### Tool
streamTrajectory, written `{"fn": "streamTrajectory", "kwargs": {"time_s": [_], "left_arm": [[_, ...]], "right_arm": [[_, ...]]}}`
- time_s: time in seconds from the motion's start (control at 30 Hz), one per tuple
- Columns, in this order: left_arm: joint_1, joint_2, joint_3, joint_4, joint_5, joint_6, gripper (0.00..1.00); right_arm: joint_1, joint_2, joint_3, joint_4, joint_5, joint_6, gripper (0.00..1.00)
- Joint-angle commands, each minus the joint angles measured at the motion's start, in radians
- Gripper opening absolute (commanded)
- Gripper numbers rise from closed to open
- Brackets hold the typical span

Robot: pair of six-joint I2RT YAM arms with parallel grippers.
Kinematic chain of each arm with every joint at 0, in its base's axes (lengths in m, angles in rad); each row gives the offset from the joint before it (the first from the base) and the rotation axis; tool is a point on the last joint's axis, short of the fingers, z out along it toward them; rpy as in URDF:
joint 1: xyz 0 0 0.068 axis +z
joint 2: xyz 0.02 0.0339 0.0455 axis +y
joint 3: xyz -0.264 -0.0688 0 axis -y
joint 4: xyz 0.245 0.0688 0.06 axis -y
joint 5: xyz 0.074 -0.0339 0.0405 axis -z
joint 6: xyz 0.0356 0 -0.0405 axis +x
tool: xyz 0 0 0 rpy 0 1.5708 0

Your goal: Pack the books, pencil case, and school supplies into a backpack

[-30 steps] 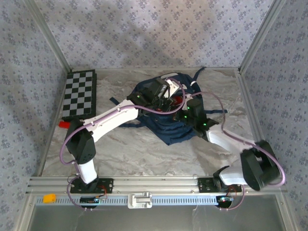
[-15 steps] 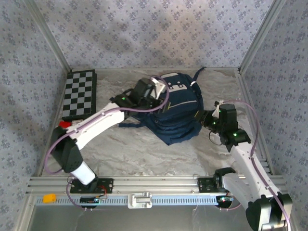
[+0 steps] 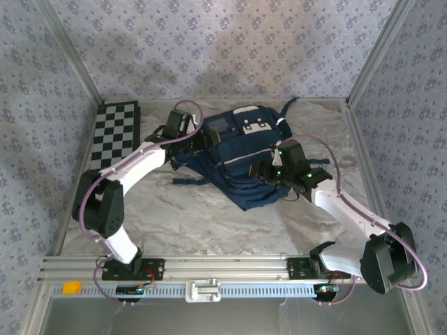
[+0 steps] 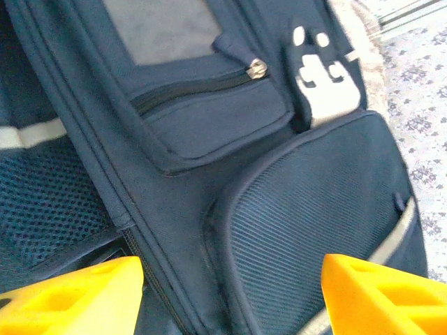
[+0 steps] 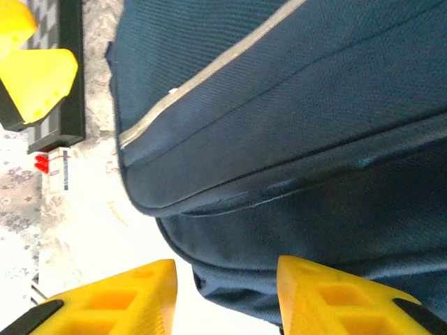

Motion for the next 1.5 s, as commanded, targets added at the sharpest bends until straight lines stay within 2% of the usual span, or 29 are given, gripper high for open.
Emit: {"fn": "streamTrajectory", "kwargs": {"time_s": [0.0, 0.23, 0.33, 0.53, 0.8, 1.03, 1.23, 1.3, 1.47], "left_arm": [[-0.001, 0.054, 0.051, 0.105, 0.092, -0.099, 0.68], [0.001, 0.189, 0.145, 0.050, 0.096, -0.096, 0.69], [-0.005, 0.201, 0.142, 0.080, 0.121, -0.117, 0.66], [-0.020, 0.201, 0.143, 0.072, 0.131, -0.122, 0.47], [-0.078, 0.164, 0.141, 0.045, 0.167, -0.081, 0.29], [-0.125, 0.075, 0.082, -0.038, 0.133, 0.002, 0.03], [-0.186, -0.037, -0.058, -0.014, 0.050, -0.046, 0.00], [-0.205, -0.059, -0.096, 0.016, -0.003, -0.068, 0.00], [-0.221, -0.034, -0.095, 0.062, -0.024, -0.117, 0.00]], "right_arm": [[0.018, 0.038, 0.033, 0.035, 0.052, 0.029, 0.44], [0.017, 0.100, 0.034, 0.062, 0.064, 0.037, 0.46], [0.011, 0.110, 0.031, 0.055, 0.079, 0.034, 0.46], [-0.021, 0.109, 0.017, 0.054, 0.092, 0.038, 0.47], [-0.058, 0.116, 0.043, 0.025, 0.086, -0.005, 0.48], [-0.095, 0.193, 0.133, 0.004, 0.062, -0.089, 0.49], [-0.090, 0.339, 0.283, 0.002, -0.002, -0.184, 0.50], [-0.086, 0.370, 0.332, -0.026, 0.017, -0.213, 0.52], [-0.096, 0.353, 0.353, -0.101, 0.063, -0.259, 0.56]]}}
